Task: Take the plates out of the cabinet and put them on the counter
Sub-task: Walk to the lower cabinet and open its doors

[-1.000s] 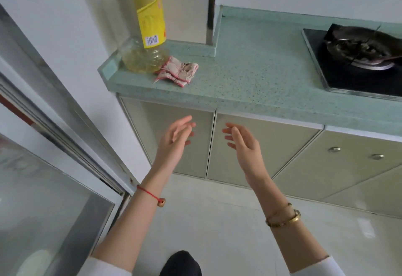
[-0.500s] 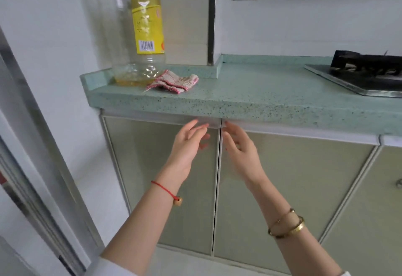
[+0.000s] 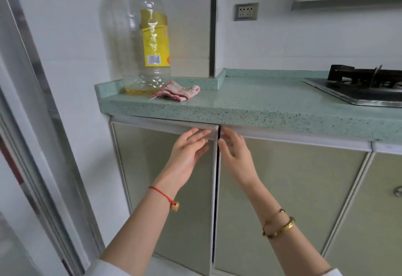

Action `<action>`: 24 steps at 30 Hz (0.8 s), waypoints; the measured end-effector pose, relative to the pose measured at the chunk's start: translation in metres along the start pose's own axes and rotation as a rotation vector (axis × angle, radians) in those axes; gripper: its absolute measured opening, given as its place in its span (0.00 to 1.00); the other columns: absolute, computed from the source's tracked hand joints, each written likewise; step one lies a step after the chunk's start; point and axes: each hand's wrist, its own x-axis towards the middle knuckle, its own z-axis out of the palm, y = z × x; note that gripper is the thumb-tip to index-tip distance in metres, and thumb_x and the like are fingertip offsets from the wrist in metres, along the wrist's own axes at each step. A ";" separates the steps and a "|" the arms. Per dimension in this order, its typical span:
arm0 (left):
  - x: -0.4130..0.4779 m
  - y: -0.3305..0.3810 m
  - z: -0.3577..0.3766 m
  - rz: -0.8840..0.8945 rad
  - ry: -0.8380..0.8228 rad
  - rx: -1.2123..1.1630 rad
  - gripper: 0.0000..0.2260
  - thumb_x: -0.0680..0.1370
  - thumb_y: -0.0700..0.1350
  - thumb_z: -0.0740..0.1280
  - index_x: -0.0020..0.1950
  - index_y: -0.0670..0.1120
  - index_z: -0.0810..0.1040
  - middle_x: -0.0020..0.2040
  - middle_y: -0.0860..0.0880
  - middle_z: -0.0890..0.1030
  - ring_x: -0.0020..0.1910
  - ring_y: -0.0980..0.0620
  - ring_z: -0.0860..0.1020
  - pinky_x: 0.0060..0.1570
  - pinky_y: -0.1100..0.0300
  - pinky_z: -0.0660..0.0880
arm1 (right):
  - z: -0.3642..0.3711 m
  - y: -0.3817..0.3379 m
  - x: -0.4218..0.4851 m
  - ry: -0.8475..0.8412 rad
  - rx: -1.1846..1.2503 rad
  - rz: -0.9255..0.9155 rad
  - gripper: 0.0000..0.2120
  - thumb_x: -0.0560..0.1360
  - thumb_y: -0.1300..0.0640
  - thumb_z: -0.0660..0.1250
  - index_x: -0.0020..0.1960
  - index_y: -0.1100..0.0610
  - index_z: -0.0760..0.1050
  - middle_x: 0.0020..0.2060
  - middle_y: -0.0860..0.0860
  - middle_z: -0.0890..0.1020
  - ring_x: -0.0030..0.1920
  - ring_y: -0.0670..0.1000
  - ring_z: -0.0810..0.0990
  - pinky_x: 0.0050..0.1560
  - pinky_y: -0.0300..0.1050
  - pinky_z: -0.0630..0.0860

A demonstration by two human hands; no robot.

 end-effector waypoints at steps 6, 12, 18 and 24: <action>-0.045 0.001 -0.026 0.081 -0.048 -0.044 0.21 0.79 0.28 0.62 0.69 0.43 0.70 0.58 0.45 0.85 0.60 0.51 0.82 0.59 0.58 0.78 | 0.007 -0.024 -0.030 -0.020 0.163 -0.136 0.11 0.81 0.58 0.62 0.62 0.51 0.77 0.49 0.44 0.82 0.45 0.38 0.80 0.46 0.28 0.73; -0.108 -0.005 -0.048 0.439 0.190 0.324 0.22 0.72 0.42 0.72 0.65 0.55 0.77 0.59 0.53 0.83 0.57 0.58 0.80 0.57 0.62 0.76 | 0.029 -0.058 -0.060 -0.061 0.272 -0.252 0.05 0.78 0.57 0.68 0.45 0.54 0.73 0.39 0.41 0.81 0.39 0.44 0.80 0.41 0.33 0.73; -0.160 -0.022 -0.081 0.733 0.521 0.857 0.25 0.70 0.45 0.78 0.65 0.52 0.77 0.58 0.58 0.79 0.56 0.52 0.81 0.52 0.55 0.80 | 0.061 -0.091 -0.084 -0.122 0.319 -0.393 0.09 0.76 0.58 0.70 0.42 0.55 0.71 0.40 0.51 0.78 0.44 0.51 0.78 0.47 0.44 0.75; -0.198 -0.015 -0.119 0.789 0.708 0.913 0.22 0.74 0.39 0.74 0.65 0.54 0.79 0.55 0.59 0.83 0.49 0.58 0.84 0.45 0.59 0.83 | 0.111 -0.126 -0.098 -0.216 0.341 -0.596 0.07 0.75 0.59 0.72 0.48 0.56 0.74 0.54 0.48 0.80 0.59 0.48 0.77 0.59 0.40 0.72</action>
